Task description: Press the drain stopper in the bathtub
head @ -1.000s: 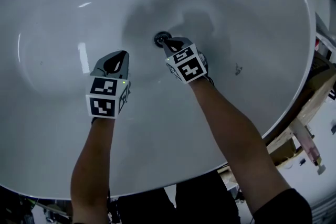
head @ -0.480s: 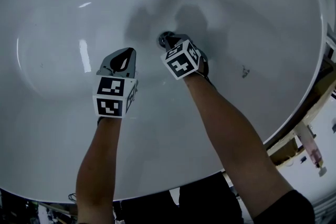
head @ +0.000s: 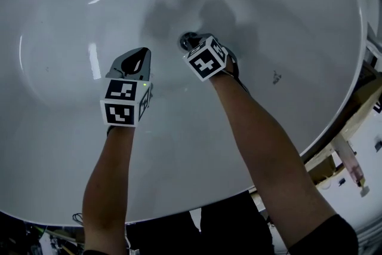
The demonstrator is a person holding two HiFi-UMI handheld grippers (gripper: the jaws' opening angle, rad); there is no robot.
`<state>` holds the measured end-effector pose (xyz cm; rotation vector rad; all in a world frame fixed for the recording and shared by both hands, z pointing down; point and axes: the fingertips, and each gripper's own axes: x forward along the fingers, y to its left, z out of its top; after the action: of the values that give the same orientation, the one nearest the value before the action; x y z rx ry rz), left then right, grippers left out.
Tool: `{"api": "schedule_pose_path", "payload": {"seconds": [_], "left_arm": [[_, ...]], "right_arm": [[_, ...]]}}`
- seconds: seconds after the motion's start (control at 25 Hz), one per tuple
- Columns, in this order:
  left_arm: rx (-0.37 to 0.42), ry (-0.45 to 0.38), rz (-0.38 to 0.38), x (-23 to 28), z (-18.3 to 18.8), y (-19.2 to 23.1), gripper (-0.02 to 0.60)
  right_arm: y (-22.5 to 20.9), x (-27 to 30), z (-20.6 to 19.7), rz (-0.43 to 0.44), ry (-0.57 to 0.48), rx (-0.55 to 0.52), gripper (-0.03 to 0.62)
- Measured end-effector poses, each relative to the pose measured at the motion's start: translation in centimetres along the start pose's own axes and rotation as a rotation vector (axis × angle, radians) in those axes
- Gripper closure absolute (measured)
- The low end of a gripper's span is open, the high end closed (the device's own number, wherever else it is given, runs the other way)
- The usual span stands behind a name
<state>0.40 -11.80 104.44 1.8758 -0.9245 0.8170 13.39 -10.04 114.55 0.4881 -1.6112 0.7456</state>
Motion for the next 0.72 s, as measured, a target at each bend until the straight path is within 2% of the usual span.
{"api": "schedule_pose_path", "payload": {"seconds": [0.16, 0.36, 0.6, 0.72], "left_arm": [[0.004, -0.022, 0.0, -2.5, 1.6, -2.1, 0.571], [0.032, -0.024, 0.003, -7.9, 4.2, -4.7, 0.571], [0.033, -0.084, 0.033, -19.0, 9.3, -8.5, 0.571], [0.007, -0.086, 0.029, -25.9, 9.7, -11.4, 0.571]], "right_arm": [[-0.3, -4.2, -0.5, 0.007, -0.047, -0.006, 0.579], [1.6, -12.3, -1.4, 0.024, -0.091, 0.064, 0.579], [5.2, -25.0, -2.9, 0.013, -0.128, 0.053, 0.579], [8.1, -31.7, -4.1, 0.032, -0.145, 0.073, 0.579]]}}
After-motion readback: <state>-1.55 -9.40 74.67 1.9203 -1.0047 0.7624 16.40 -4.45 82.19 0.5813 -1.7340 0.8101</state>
